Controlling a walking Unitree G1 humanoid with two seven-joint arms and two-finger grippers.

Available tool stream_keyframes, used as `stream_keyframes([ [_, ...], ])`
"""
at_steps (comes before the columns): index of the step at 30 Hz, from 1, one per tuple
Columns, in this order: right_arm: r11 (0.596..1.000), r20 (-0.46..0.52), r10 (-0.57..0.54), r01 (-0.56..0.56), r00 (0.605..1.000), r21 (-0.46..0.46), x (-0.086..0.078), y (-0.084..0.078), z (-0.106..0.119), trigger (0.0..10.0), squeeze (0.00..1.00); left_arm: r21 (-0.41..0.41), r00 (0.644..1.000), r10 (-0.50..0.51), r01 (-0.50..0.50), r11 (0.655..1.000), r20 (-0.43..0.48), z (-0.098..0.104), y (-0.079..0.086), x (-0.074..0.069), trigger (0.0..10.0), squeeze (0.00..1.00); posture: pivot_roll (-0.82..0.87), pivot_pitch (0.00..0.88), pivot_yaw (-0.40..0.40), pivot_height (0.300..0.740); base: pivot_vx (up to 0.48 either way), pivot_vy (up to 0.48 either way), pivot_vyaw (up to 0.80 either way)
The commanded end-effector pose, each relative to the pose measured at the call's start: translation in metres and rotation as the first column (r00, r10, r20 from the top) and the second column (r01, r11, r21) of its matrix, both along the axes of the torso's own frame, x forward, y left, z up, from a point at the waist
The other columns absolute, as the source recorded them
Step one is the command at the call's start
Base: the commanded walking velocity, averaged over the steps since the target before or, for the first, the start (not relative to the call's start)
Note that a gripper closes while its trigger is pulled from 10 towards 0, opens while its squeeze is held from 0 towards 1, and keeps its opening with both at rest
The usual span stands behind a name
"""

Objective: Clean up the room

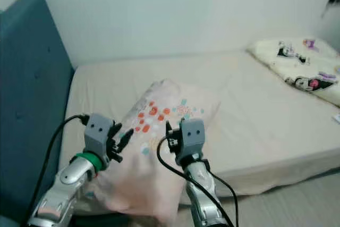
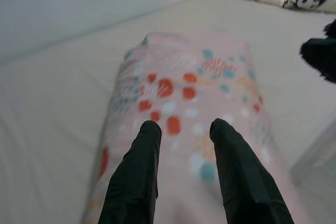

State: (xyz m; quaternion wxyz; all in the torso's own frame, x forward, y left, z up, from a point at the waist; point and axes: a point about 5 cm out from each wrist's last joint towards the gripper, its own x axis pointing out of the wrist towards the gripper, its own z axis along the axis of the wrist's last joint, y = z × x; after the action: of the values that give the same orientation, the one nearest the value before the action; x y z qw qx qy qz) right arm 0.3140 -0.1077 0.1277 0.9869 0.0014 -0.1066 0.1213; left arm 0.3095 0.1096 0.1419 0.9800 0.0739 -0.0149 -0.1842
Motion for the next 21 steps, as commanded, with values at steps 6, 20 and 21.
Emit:
stream_keyframes([
  [6, 1.000, -0.019, -0.001, 0.001, 1.000, 0.003, -0.0020, 0.0007, -0.0048, 10.0, 0.00, 0.034, 1.000, -0.001, 0.001, 0.999, 0.019, -0.0029, 0.0009, -0.0033, 10.0, 0.00, -0.08, 0.080, 0.074, 0.733, 0.000, -0.400, 0.00],
  [20, 1.000, -0.023, 0.001, -0.001, 1.000, 0.000, -0.0030, -0.0001, -0.0058, 10.0, 0.00, 0.002, 1.000, 0.002, -0.002, 1.000, 0.000, -0.0043, 0.0000, -0.0039, 10.0, 0.00, -0.08, 0.084, 0.073, 0.733, 0.000, -0.143, 0.00],
  [21, 1.000, -0.023, 0.002, -0.002, 1.000, 0.000, -0.0030, 0.0000, -0.0059, 10.0, 0.00, 0.000, 1.000, 0.004, -0.004, 1.000, -0.001, -0.0045, 0.0001, -0.0038, 10.0, 0.00, -0.08, 0.085, 0.073, 0.733, 0.000, 0.000, 0.00],
])
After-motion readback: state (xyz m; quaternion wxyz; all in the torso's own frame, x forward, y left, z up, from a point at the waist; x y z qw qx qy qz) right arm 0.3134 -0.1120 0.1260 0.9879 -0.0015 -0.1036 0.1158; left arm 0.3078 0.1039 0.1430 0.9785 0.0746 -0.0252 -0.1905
